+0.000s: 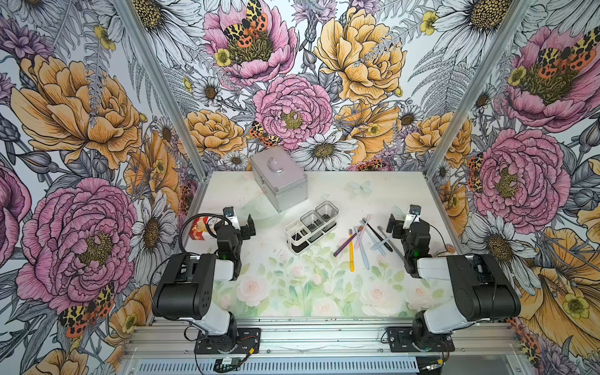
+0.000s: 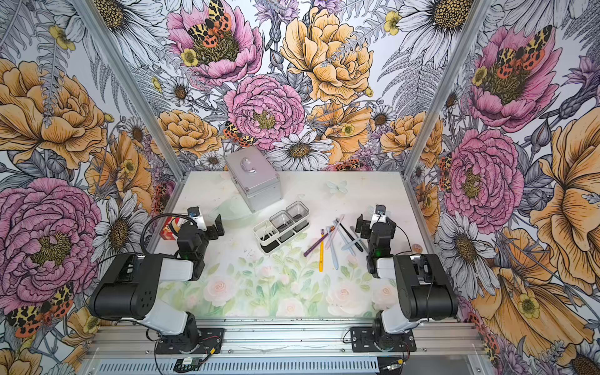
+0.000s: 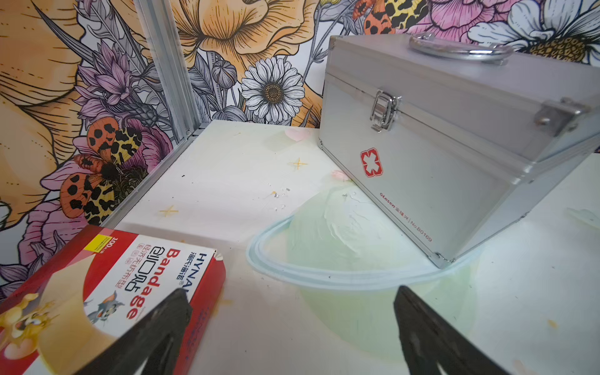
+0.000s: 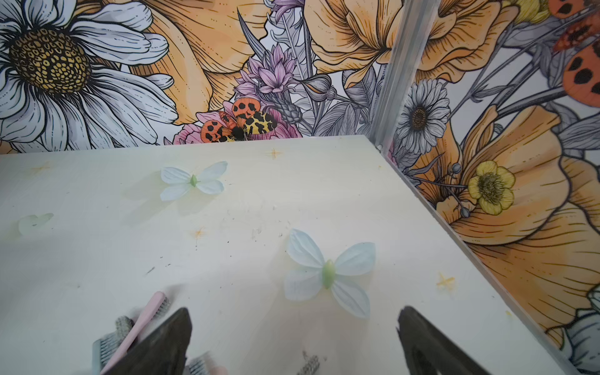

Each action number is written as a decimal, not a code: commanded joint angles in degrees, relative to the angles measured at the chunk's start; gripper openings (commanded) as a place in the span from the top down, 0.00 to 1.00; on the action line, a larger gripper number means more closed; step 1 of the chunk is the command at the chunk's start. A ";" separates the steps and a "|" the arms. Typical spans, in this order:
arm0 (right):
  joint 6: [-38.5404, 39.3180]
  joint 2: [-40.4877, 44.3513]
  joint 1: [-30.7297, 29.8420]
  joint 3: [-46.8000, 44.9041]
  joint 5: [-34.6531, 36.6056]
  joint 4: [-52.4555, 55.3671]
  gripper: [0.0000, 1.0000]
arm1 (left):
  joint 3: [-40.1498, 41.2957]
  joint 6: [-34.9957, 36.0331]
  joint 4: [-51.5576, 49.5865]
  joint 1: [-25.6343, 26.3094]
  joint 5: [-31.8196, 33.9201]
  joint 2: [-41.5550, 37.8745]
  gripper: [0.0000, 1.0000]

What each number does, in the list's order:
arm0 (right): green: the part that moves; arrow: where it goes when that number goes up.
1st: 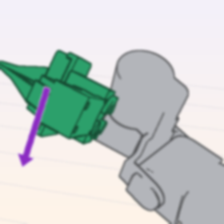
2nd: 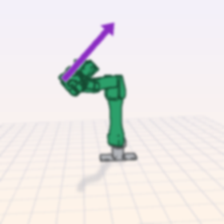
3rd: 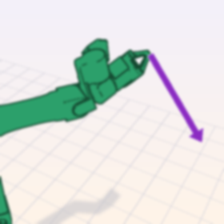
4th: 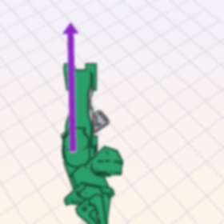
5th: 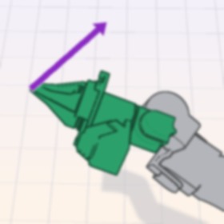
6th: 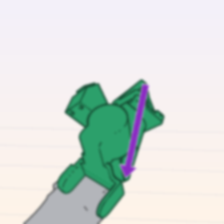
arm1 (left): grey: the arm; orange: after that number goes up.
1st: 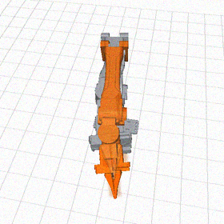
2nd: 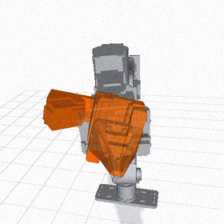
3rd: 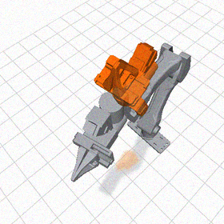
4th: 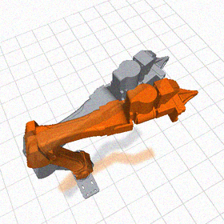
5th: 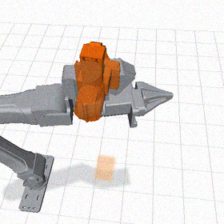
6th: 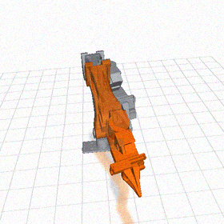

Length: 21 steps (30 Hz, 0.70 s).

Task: Place the toothbrush into the toothbrush holder
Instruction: Pick up the toothbrush from the center of the board.

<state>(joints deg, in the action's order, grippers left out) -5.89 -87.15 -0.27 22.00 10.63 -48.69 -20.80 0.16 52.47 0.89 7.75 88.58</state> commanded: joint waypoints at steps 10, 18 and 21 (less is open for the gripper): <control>0.49 -0.43 0.54 0.57 -0.41 -0.08 0.00 | -1.28 -0.41 -0.28 -2.39 -4.76 -0.25 0.01; 0.47 -0.42 0.62 0.57 -0.42 -0.01 0.00 | -1.40 -0.28 -0.39 -2.36 -4.82 -0.38 0.01; 0.45 -0.38 0.54 0.56 -0.36 -0.07 0.00 | -3.16 0.13 -4.69 -2.29 -5.95 -1.54 0.01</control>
<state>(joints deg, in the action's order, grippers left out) -5.91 -87.15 0.08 22.00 10.63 -48.69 -21.93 0.10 50.19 -0.99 3.81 88.58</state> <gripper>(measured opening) 0.996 0.986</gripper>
